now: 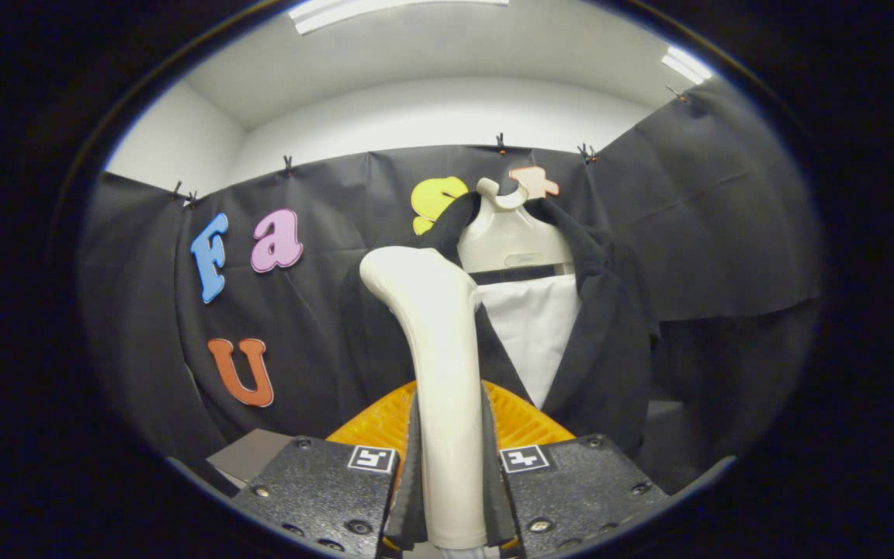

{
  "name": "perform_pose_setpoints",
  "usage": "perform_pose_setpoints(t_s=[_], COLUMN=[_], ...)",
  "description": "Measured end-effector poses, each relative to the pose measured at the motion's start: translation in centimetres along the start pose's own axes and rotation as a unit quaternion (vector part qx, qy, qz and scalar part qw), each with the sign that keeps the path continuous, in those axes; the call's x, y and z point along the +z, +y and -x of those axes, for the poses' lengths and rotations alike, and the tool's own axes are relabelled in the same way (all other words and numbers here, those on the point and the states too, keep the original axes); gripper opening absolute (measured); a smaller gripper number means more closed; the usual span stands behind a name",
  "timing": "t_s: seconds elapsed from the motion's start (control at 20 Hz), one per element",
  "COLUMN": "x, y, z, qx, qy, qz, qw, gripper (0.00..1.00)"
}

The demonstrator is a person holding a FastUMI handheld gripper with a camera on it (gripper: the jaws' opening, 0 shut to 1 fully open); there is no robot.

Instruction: Iron the clothes twice with a garment steamer, once on the left side and once on the right side.

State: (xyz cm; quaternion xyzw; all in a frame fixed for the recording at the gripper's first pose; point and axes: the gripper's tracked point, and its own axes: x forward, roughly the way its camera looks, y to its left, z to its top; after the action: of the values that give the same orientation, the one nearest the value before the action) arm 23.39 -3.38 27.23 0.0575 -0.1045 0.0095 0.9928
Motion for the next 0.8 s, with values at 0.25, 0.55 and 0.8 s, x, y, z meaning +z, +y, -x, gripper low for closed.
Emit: perform_pose_setpoints(t_s=[0.25, 0.55, 0.8], x=[-2.1, -5.6, -8.2], y=[-1.2, -2.9, -4.0], z=[0.3, 1.1, 1.7], qx=[-0.022, -0.042, -0.054], qy=[0.016, 0.05, 0.075], qz=[0.026, 0.038, 0.04], qw=[0.999, 0.997, 0.995], gripper=[0.36, 0.36, 0.36])
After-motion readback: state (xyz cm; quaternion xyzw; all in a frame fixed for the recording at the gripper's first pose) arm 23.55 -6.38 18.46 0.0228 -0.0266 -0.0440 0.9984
